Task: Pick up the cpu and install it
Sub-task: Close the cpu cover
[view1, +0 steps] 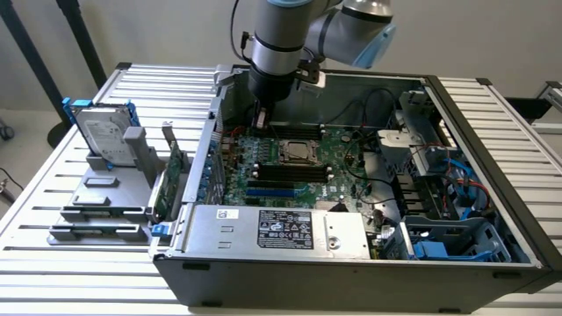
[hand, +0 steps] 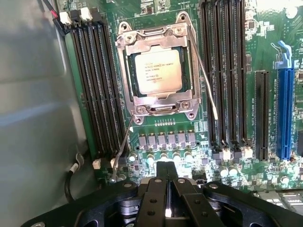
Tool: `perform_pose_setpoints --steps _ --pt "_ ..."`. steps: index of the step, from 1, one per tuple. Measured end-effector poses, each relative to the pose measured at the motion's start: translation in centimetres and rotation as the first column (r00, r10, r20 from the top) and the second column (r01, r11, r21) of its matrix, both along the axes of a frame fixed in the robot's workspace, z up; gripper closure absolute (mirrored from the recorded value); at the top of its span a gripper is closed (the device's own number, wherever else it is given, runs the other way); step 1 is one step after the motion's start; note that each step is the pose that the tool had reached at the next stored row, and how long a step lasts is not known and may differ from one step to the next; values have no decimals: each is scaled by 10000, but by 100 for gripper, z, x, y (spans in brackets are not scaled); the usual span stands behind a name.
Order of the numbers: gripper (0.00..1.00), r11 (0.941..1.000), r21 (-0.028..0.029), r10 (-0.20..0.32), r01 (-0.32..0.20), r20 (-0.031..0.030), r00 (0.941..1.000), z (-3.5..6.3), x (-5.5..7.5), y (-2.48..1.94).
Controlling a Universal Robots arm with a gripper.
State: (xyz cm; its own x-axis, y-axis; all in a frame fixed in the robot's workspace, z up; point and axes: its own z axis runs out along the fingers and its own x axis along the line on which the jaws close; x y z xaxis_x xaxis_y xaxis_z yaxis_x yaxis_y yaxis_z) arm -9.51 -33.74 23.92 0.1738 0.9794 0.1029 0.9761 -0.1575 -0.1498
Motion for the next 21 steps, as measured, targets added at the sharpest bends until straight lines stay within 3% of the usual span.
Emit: perform_pose_setpoints --steps 5,15,19,21 --pt "89 9993 163 -338 338 -2 9994 42 -12 0" --pt "89 9958 441 -803 803 -11 9968 234 -89 0" --pt "89 9927 615 -1037 1035 -7 9946 240 -91 0" --pt "89 9898 737 -1222 1220 -19 9925 239 -91 0"
